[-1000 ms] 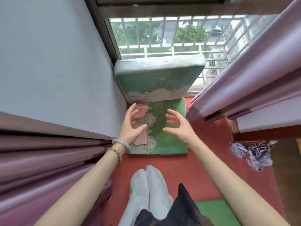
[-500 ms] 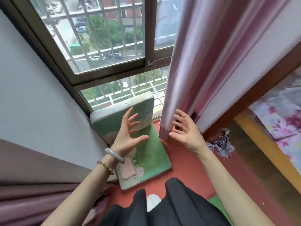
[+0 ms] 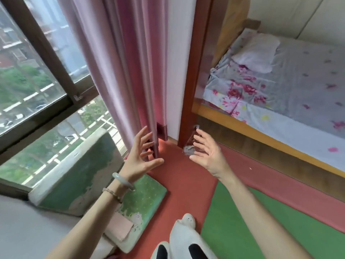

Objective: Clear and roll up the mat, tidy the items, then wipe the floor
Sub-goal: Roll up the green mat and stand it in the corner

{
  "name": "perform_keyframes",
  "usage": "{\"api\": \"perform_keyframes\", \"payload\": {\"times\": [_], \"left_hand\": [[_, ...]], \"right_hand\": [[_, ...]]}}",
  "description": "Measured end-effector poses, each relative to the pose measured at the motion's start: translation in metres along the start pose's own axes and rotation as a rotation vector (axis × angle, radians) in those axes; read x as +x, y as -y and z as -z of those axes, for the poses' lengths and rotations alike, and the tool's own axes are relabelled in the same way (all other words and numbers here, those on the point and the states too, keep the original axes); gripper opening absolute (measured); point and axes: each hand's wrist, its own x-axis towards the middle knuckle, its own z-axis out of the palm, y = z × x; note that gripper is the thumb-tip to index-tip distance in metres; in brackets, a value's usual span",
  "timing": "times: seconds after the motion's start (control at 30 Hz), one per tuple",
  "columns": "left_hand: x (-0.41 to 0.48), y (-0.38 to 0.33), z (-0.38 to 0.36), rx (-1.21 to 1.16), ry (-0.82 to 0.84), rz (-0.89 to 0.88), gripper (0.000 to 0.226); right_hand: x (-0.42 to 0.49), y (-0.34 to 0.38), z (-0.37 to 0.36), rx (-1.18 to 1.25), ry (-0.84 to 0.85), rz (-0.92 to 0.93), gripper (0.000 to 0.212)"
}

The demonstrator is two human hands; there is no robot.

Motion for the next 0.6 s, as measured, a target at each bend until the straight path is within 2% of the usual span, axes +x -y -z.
{"api": "perform_keyframes", "payload": {"times": [0.23, 0.6], "left_hand": [[0.062, -0.013, -0.077, 0.038, 0.254, -0.03, 0.103], [0.174, -0.046, -0.213, 0.086, 0.586, -0.12, 0.099]], "right_hand": [[-0.013, -0.009, 0.085, 0.015, -0.231, -0.024, 0.078], [0.004, -0.025, 0.217, 0.037, -0.481, -0.009, 0.076]]}}
